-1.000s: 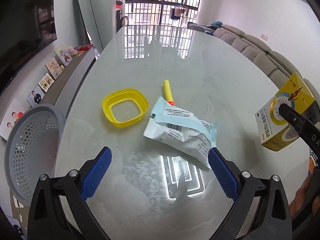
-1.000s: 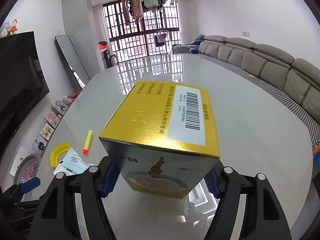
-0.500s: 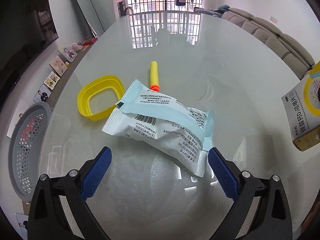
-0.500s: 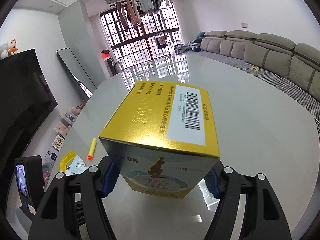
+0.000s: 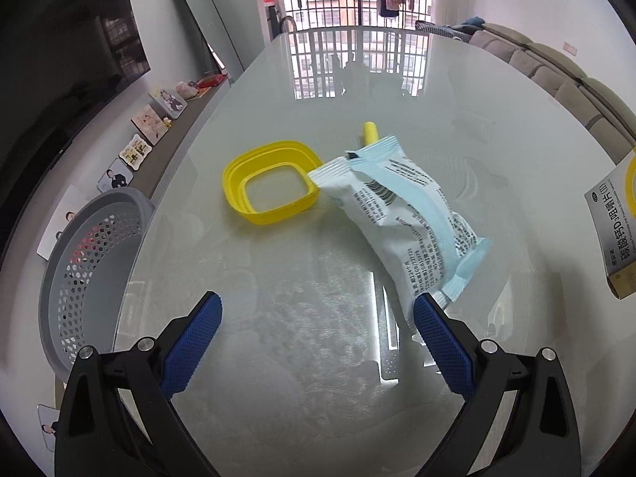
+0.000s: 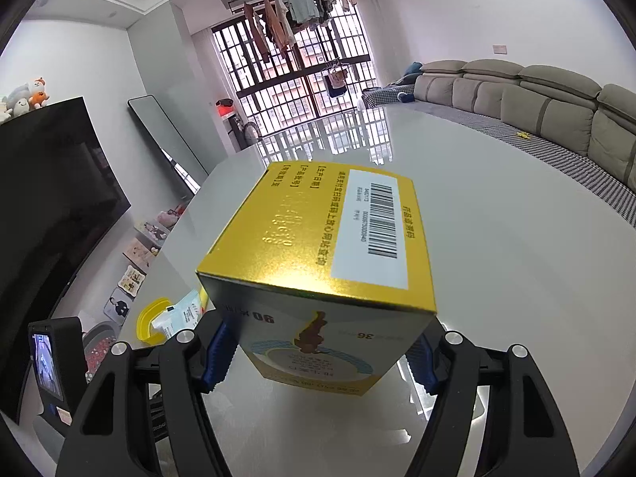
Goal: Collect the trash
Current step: 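Grasp the white-and-blue snack packet with the left gripper while the right gripper holds the box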
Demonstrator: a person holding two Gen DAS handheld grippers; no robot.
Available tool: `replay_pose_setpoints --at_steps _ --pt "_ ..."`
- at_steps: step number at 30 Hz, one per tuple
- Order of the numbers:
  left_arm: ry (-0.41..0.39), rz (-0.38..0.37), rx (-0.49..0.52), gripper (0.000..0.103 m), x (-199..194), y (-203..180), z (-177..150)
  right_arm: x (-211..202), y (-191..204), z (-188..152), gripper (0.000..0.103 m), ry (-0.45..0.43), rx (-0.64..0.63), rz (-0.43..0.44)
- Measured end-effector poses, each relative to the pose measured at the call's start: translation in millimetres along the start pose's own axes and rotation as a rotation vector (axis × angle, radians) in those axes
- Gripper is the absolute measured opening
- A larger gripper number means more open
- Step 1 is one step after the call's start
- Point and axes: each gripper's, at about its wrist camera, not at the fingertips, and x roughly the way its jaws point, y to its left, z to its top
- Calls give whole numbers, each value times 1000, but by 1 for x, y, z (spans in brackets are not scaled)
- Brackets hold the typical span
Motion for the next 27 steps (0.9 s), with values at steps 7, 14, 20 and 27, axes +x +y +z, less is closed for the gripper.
replay_pose_setpoints --at_steps 7,14,20,27 --pt "-22 -5 -32 95 -15 12 3 -2 -8 3 68 -4 1 2" --pt "-51 -51 -24 95 -24 -10 22 -2 -12 3 68 -4 5 -6" --pt "-28 -101 -28 95 -11 -29 39 1 -13 2 68 -6 25 -33" --pt "7 -106 -38 95 13 -42 52 1 -19 -1 68 -6 39 -52"
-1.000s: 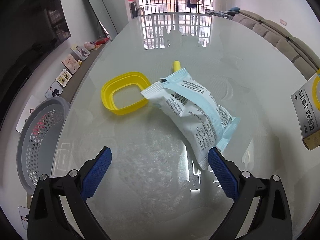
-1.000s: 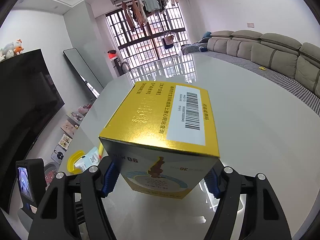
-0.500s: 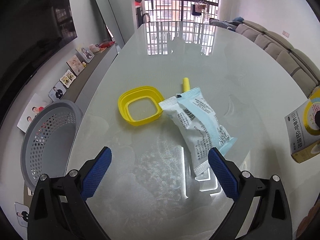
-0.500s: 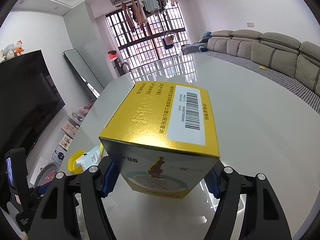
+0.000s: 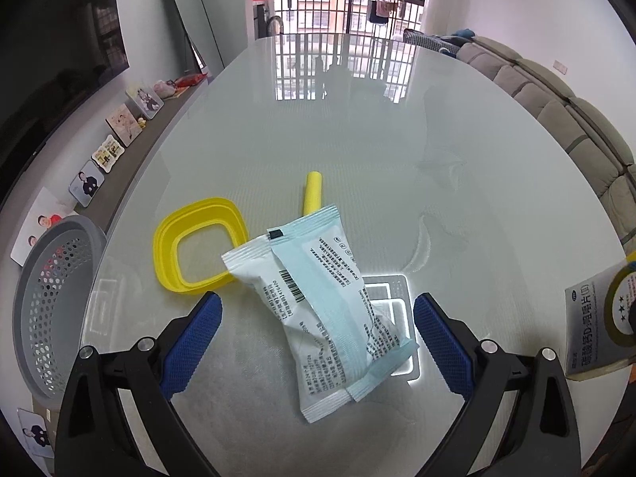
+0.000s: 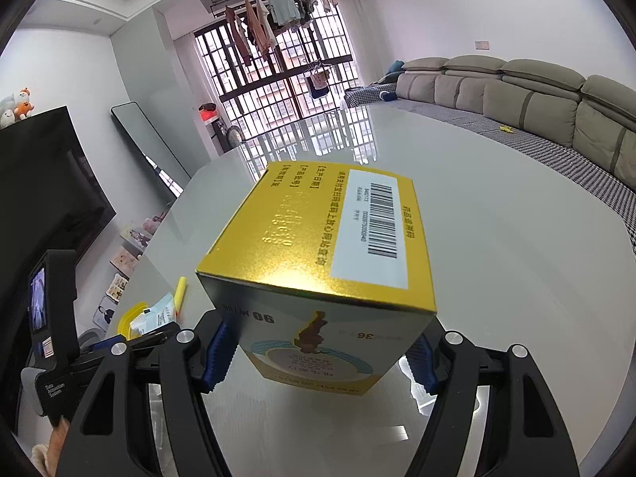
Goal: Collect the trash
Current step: 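Grasp the white-and-blue snack packet with the left gripper while the right gripper holds the box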
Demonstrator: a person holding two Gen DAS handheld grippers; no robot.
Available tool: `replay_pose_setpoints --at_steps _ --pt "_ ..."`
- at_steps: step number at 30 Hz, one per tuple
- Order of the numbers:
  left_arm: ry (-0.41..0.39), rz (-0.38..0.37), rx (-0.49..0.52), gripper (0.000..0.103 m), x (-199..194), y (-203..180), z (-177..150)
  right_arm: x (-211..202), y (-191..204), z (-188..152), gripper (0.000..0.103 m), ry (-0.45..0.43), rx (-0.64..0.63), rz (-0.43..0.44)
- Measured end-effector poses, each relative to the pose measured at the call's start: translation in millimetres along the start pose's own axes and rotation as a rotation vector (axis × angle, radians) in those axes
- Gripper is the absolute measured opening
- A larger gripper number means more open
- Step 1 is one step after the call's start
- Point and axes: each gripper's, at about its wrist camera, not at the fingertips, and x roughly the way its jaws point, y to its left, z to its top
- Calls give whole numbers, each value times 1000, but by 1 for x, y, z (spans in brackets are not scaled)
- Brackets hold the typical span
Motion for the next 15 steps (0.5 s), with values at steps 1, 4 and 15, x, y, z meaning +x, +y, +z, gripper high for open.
replay_pose_setpoints --at_steps 1,4,15 --pt "6 11 2 95 4 -1 0 0 0 -1 68 2 1 -1" --pt "13 27 12 92 12 0 -2 1 2 -4 68 4 3 -2" --pt "15 -26 31 56 2 24 -21 0 5 0 68 9 -8 -1"
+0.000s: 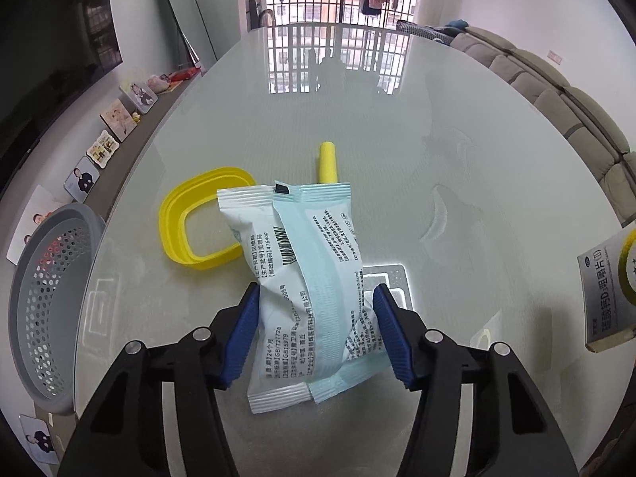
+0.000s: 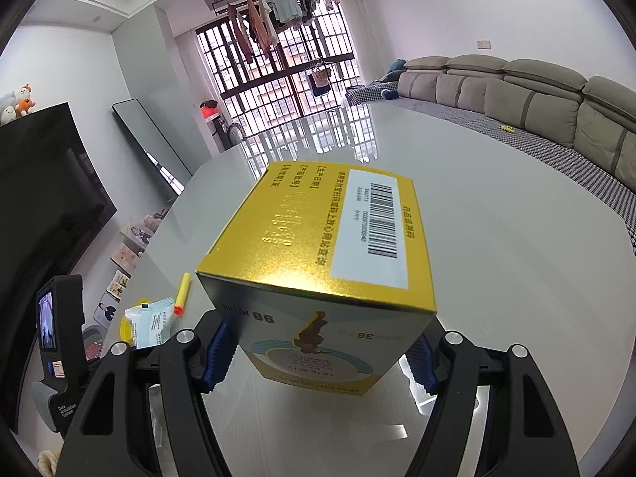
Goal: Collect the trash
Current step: 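Grasp the white-and-blue snack packet with the left gripper while the right gripper holds the box, then carry packet and box over the grey basket and open both grippers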
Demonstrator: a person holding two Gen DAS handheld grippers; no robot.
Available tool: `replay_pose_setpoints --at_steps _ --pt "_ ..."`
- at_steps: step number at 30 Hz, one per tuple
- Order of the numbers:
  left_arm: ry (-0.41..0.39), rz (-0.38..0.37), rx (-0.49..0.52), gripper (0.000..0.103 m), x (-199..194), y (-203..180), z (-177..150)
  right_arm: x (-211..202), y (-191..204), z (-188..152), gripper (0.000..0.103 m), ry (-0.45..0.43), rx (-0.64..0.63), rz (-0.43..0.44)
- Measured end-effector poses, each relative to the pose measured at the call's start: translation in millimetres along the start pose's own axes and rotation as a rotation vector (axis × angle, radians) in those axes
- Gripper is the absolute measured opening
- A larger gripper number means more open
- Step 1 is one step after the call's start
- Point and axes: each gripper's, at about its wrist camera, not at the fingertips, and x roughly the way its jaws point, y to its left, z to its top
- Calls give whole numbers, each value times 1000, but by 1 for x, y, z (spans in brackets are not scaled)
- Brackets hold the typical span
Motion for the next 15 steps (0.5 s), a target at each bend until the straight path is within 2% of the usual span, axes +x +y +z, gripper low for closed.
replay_pose_setpoints --at_steps 4,7,12,15 --pt "-34 -15 10 56 -20 10 -6 -3 5 -2 68 8 -18 -11" --pt "-67 2 32 56 -36 18 -11 -9 13 -3 68 6 -41 -16" --pt "-106 0 30 56 -60 46 -21 -14 30 -1 68 12 -82 -14" --pt "-129 29 29 56 -72 66 -26 -17 48 -3 68 14 -114 1"
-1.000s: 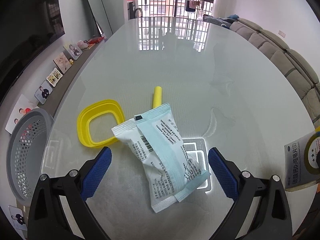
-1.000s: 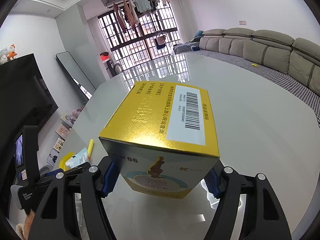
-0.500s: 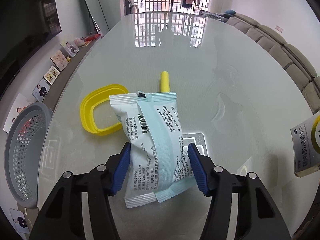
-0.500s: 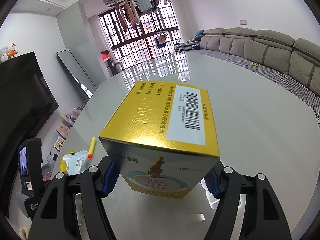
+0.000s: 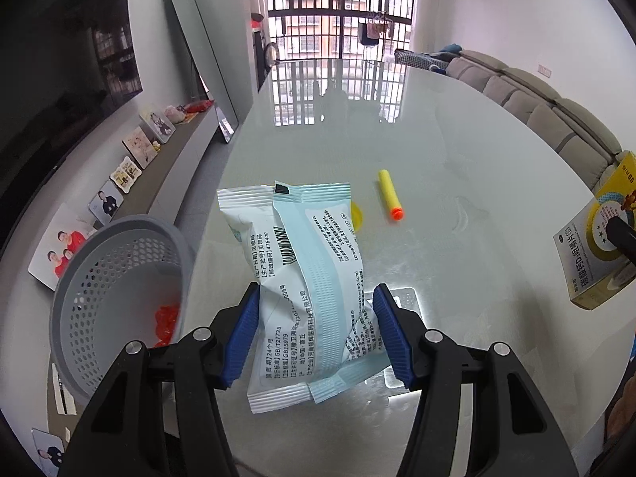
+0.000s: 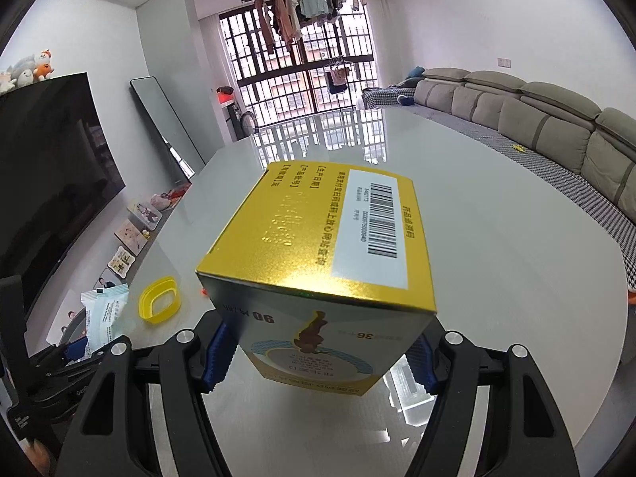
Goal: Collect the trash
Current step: 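Carry packet and box over the grey basket and open both grippers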
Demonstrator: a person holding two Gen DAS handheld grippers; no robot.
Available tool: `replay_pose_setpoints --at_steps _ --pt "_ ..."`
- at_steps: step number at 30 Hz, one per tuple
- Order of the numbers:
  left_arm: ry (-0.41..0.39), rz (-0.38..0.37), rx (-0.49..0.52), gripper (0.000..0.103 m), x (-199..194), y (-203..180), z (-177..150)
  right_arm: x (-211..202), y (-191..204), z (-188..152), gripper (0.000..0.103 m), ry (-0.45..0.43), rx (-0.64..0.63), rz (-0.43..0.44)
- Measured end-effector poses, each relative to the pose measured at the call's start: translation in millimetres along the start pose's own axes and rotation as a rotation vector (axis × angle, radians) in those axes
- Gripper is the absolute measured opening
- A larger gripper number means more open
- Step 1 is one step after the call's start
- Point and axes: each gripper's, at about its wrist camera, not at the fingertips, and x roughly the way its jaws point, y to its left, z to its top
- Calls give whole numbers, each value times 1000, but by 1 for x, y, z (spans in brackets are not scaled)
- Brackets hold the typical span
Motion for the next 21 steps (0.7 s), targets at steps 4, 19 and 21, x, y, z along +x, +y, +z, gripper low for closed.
replay_pose_setpoints --at_steps 4,19,21 --pt "-20 31 -24 56 -11 35 -4 2 32 -2 68 9 -40 39" --pt "-57 169 -152 56 -19 167 -19 39 195 -20 68 87 -231 289" --pt "-52 181 -170 56 -16 179 -22 46 217 -24 68 101 -262 320"
